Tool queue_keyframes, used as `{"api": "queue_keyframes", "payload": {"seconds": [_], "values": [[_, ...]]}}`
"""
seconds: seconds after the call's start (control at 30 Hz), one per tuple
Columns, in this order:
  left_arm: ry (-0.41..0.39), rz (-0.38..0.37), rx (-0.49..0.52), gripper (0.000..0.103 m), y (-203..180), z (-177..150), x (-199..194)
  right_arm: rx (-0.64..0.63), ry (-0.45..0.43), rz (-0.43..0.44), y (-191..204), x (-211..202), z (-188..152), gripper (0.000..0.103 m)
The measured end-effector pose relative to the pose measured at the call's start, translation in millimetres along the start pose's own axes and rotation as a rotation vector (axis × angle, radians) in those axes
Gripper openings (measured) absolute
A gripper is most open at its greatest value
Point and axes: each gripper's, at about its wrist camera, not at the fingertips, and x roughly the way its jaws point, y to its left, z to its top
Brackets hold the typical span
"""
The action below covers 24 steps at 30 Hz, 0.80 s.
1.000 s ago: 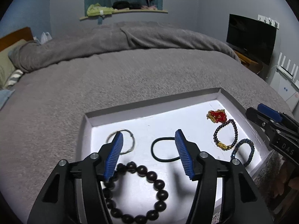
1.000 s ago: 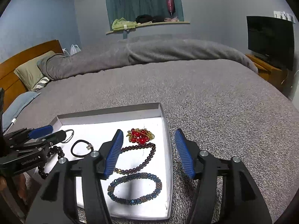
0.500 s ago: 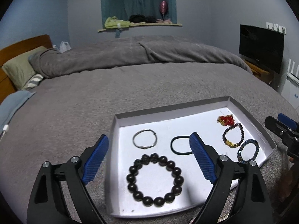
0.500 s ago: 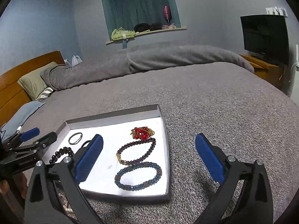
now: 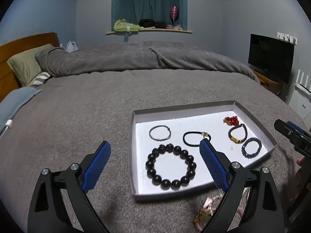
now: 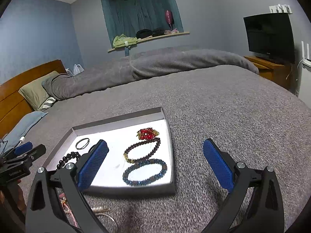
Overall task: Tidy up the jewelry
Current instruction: 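Withdraw both grippers from the box toward the remaining loose jewelry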
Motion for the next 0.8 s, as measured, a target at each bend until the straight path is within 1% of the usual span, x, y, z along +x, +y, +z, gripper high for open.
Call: {"api": "queue_keyframes", "payload": {"seconds": [0.17,0.27,0.4,0.5,0.63,0.73,0.8], "values": [[-0.001,-0.006,-0.012,0.092,5.4,-9.3,-12.7,-0.043,-0.012,-0.013,4.0,-18.3,-9.6,0.098],[0.009,-0.033,-0.024,0.092,8.4,-17.1,-19.8,-0.057,-0.027,-0.017,4.5,-32.1,-14.2,0.098],[0.012,-0.034,-0.002,0.092,6.2,-29.7,-27.2,-0.068,-0.03,-0.012,3.7,-46.6,-21.8,0.098],[0.021,-0.03,0.015,0.092,3.2,-41.4,-32.3,-0.083,-0.023,-0.01,3.9,-53.4,-27.6,0.098],[0.053,-0.055,0.026,0.092,1.7,-57.4,-36.2,-0.122,-0.002,-0.008,8.2,-60.6,-40.2,0.098],[0.072,-0.059,0.046,0.092,-1.7,-71.1,-39.6,-0.154,0.028,-0.001,12.9,-62.0,-50.7,0.098],[0.094,-0.077,0.045,0.092,-2.8,-79.1,-39.5,-0.18,0.049,0.004,16.3,-62.3,-57.4,0.098]]}}
